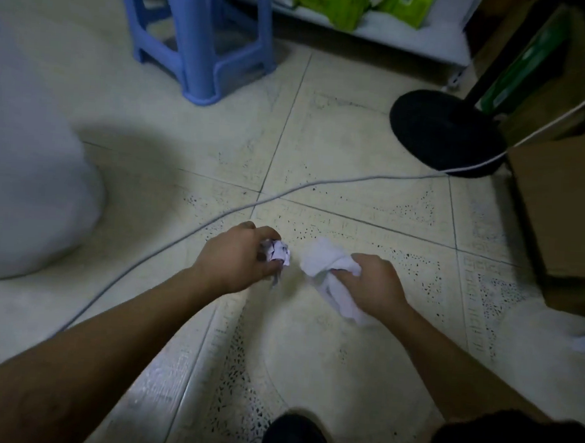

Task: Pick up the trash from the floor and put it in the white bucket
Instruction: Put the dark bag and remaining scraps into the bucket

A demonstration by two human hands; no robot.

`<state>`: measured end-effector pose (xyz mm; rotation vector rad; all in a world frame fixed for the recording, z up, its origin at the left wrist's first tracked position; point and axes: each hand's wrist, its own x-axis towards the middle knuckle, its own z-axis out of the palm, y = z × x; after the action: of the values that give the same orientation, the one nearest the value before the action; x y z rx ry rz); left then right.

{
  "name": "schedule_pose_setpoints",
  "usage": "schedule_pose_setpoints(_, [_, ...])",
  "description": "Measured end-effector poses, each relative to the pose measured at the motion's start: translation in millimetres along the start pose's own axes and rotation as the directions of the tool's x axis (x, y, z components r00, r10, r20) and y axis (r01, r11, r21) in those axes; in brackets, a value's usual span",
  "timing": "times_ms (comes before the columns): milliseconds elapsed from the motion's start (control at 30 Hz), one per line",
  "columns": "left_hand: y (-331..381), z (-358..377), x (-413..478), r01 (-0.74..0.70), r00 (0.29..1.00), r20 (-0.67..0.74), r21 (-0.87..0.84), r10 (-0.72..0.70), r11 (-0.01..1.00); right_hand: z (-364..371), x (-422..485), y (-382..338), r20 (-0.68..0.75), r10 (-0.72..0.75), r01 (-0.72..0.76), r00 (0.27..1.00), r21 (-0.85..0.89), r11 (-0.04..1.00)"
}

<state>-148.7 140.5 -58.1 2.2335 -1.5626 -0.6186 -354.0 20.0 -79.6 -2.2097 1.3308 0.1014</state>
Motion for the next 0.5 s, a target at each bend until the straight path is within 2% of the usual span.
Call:
schedule_pose_setpoints(100, [-3,-46,14,-0.008,0.993,-0.117,-0.010,0.007,1.000,-38,20,-40,0.003,-0.089,0.089,0.996,0.015,0.996])
schedule_pose_setpoints(200, [-5,-99,25,-0.022,0.979,-0.201,0.011,0.024,1.000,-79,31,-87,-0.060,-0.212,0.213,0.975,0.025,0.977])
schedule_pose_setpoints(333, [0,-168,29,-0.026,0.945,-0.324,0.080,0.050,0.996,-123,39,-153,-0.076,-0.333,0.328,0.940,-0.074,0.942])
schedule_pose_setpoints(500, [-3,-257,18,-0.016,0.889,-0.449,0.168,0.091,0.986,-166,35,-249,-0.215,-0.446,0.433,0.869,-0.107,0.895])
